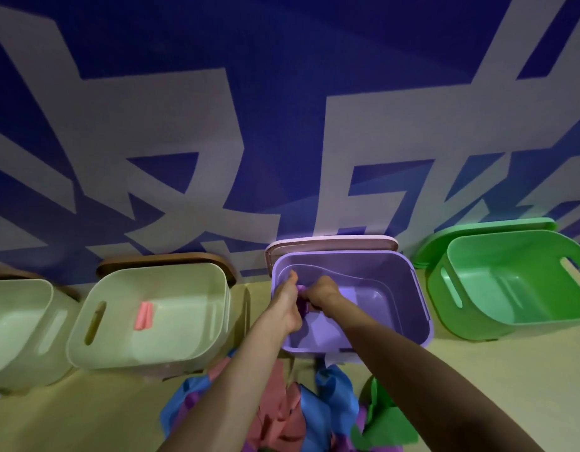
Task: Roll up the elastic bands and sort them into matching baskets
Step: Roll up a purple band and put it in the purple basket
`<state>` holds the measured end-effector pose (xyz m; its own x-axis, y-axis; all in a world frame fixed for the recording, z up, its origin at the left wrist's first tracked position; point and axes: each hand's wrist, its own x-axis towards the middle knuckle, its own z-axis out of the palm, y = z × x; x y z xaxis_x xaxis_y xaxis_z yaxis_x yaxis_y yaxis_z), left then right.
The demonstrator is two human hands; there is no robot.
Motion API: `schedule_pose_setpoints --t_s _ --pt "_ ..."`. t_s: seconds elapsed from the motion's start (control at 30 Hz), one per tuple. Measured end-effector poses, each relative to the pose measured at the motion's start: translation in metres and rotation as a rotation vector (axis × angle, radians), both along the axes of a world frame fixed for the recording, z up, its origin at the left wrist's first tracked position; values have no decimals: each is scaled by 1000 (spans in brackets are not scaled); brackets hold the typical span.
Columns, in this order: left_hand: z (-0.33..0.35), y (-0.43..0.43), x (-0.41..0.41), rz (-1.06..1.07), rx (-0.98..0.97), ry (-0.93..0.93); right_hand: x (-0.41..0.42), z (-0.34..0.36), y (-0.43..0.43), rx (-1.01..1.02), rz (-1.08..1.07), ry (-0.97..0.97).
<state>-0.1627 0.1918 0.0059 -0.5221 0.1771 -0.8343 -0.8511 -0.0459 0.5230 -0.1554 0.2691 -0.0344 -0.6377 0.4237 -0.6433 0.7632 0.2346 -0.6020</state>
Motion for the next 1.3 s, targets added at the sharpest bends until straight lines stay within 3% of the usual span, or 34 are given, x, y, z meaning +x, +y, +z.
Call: schedule_pose_setpoints --t_s 0.33,0.47,0.6,0.77,1.0,1.17,1.3 --pt "-1 -1 -1 35 -7 -31 -5 -2 -1 -4 53 -53" --pt "3 -4 0 -3 -1 -29 -3 1 2 -166 -34 -86" --pt "5 -7 -1 -44 18 -14 6 14 9 -200 -42 -67" --pt "41 -27 13 -127 161 29 31 51 15 -371 -147 133" --pt "103 -111 76 -152 292 367 111 123 0 -433 -208 581" --pt "100 -159 118 -1 159 575 180 134 -33 -383 -196 749" --pt "68 -172 153 -1 87 642 217 99 -60 -322 -130 729"
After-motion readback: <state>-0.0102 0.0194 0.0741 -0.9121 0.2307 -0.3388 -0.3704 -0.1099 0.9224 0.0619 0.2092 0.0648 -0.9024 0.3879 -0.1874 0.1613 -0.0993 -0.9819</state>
